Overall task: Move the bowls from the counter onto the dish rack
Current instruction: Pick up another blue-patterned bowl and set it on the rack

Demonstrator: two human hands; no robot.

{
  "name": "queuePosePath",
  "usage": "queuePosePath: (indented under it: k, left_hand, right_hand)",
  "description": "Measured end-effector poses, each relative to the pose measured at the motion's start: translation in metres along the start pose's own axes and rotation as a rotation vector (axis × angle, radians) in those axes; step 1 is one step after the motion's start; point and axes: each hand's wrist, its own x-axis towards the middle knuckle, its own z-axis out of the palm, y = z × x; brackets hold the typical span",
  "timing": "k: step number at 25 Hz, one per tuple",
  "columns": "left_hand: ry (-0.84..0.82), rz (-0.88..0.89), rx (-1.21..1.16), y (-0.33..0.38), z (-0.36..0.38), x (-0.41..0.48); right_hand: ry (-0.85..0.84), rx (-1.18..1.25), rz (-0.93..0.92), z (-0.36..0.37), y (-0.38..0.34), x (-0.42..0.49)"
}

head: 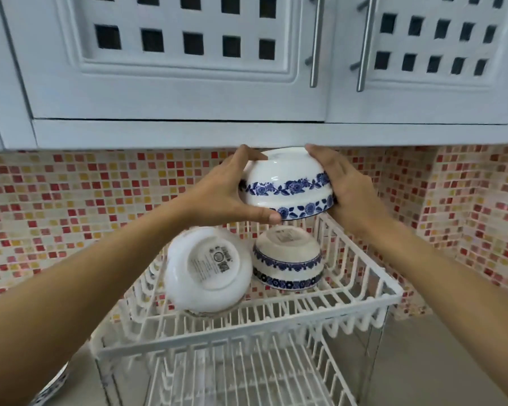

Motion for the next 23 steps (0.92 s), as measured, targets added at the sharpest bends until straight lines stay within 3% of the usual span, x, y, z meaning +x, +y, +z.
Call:
queuePosePath:
  k: [4,6,13,23]
  left_hand:
    - [-0.062,-0.073,0.095,-0.01,0.03,0.016]
    - [-0.126,-0.107,0.126,-0.011,0.047,0.021]
    - [-0.348,-0.27,0.093,-0.014,0.076,0.042]
    - [-0.576,-0.406,0.477,-0.017,0.096,0.049]
  right_hand:
    - [-0.435,0.062,0.003,-0.003,0.041,-0.015]
    - [-0.563,0.137,0.046,0.001,0.053,-0.025]
    - [-0.719,0.305,0.104,0.032,0.079,-0.032]
    - [-0.853,0.185,0.004,0.044,0.074,-0.03]
